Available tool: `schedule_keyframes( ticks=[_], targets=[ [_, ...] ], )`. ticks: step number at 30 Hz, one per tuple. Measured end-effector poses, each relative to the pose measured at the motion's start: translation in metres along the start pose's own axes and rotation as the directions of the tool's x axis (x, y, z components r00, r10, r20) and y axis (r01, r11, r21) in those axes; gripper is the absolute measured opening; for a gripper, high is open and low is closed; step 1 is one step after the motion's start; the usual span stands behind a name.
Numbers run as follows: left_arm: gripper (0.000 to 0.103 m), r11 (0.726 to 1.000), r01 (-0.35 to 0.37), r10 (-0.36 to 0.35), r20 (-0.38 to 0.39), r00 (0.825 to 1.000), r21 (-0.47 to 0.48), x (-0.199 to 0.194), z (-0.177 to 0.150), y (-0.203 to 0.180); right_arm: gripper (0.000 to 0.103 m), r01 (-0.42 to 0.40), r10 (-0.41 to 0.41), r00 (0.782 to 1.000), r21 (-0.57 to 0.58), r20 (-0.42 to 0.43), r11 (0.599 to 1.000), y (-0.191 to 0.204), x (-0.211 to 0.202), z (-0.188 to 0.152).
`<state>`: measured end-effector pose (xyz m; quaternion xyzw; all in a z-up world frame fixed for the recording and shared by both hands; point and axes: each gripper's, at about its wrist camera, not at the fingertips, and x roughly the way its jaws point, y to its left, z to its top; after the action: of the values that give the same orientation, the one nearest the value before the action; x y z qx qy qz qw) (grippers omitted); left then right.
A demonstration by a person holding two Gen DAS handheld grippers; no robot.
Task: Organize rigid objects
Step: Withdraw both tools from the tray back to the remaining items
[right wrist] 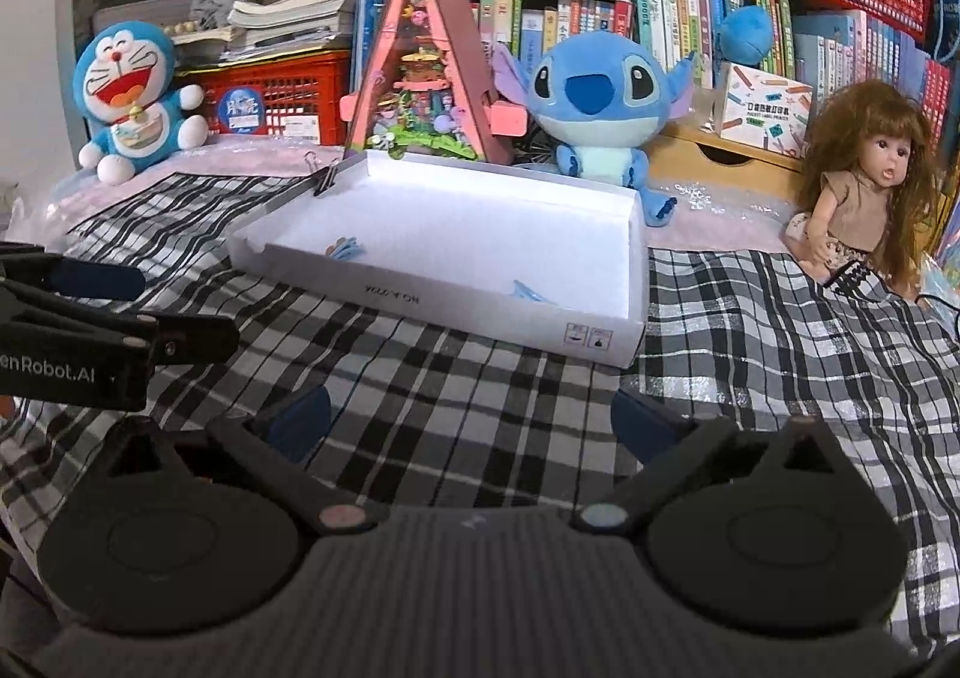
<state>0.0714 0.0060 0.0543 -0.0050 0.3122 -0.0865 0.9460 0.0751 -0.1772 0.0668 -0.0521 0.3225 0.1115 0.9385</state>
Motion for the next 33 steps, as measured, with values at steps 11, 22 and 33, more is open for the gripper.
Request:
schedule_keyframes(
  ticks=[11,22,33],
  targets=[
    [0.090,0.999,-0.028,0.027,0.029,0.999,0.032,-0.011,-0.024,0.000,0.103,-0.001,0.002,1.000,-0.033,0.016,0.999,0.012,-0.009,-0.019],
    [0.090,0.999,-0.051,0.051,0.033,0.998,0.008,-0.016,-0.041,0.010,0.103,0.017,-0.017,1.000,-0.013,0.001,1.000,0.007,-0.015,-0.035],
    [0.089,0.998,-0.065,0.065,0.028,0.997,0.001,-0.016,-0.059,0.016,0.103,0.031,-0.031,0.999,0.003,-0.010,1.000,0.002,-0.020,-0.051]
  ],
)
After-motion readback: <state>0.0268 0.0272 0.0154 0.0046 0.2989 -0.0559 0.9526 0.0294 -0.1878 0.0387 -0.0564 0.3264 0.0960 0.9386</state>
